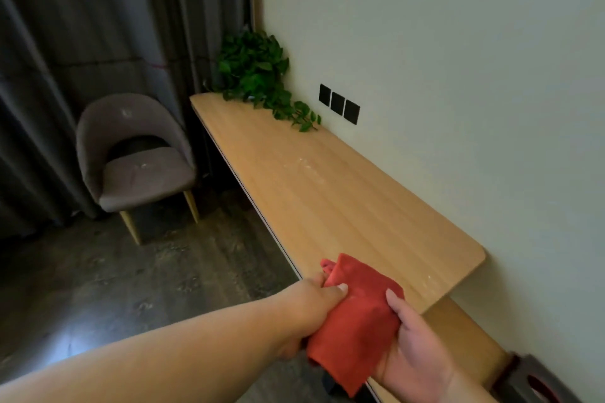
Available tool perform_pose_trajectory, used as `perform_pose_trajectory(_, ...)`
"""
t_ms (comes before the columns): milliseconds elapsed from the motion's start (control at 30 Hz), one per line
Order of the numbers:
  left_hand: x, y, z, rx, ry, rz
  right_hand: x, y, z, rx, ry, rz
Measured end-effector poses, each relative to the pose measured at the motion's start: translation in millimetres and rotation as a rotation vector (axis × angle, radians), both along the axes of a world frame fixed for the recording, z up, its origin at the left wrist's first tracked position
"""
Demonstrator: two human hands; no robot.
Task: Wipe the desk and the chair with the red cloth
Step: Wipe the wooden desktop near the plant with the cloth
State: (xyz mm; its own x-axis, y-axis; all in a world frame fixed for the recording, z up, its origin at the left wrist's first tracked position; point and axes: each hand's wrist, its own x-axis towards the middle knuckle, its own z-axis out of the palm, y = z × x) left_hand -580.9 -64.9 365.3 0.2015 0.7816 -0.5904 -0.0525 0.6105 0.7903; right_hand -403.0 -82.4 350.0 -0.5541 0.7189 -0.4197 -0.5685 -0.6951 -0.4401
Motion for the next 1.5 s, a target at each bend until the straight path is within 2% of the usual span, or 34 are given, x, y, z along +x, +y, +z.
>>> perform_pose_trajectory(133, -48, 22, 1, -0.007, 0.058, -0.033, -42, 24, 1, -0.041, -0.03, 0.012)
perform_pose_trajectory(267, -81, 54, -6, 0.043, 0.195, -0.075, -61, 50, -7, -0.078, -0.033, -0.016)
perform_pose_trajectory(367, -102, 88, -13, 0.077, 0.262, -0.156, -80, 82, -22, -0.052, 0.038, -0.005)
perform_pose_trajectory(433, -113, 114, -15, 0.095, 0.341, -0.229, -96, 106, -28, 0.068, 0.082, -0.001)
perform_pose_trajectory(567, -133, 179, -14, 0.086, 0.507, -0.396, -125, 163, -53, 0.048, 0.118, 0.049)
perform_pose_trajectory(767, -158, 281, -24, 0.098, 0.635, -0.553, -145, 261, -77, -0.222, 0.082, 0.021)
perform_pose_trajectory(867, -169, 322, -47, 0.075, 0.642, -0.53, -151, 288, -85, -0.237, 0.13, -0.057)
perform_pose_trajectory(933, -175, 346, -71, 0.06, 0.59, -0.479, -161, 305, -87, -0.205, -0.032, -0.09)
perform_pose_trajectory(967, -179, 360, -84, 0.057, 0.564, -0.454, -164, 314, -90, -0.143, -0.051, -0.128)
perform_pose_trajectory(1033, -188, 388, -117, 0.042, 0.572, -0.409, -165, 335, -101, -0.201, -0.041, -0.242)
perform_pose_trajectory(1133, -207, 429, -164, 0.06, 0.811, -0.346, -150, 350, -122, -0.283, -0.004, -0.474)
perform_pose_trajectory(1233, -230, 467, -201, 0.152, 1.093, -0.381, -135, 378, -132, -0.242, -0.1, -0.68)
perform_pose_trajectory(1333, -252, 504, -231, 0.213, 1.266, -0.474, -129, 414, -125, -0.14, -0.407, -1.023)
perform_pose_trajectory(1400, -268, 522, -247, 0.192, 1.34, -0.453, -122, 430, -130, 0.102, -0.893, -1.06)
perform_pose_trajectory(1433, -273, 529, -254, 0.181, 1.36, -0.432, -121, 436, -134, 0.32, -1.231, -0.932)
perform_pose_trajectory(1467, -278, 535, -260, 0.178, 1.376, -0.421, -119, 441, -144, 0.55, -1.506, -0.706)
perform_pose_trajectory(1500, -281, 539, -265, 0.192, 1.394, -0.419, -116, 446, -157, 0.731, -1.698, -0.425)
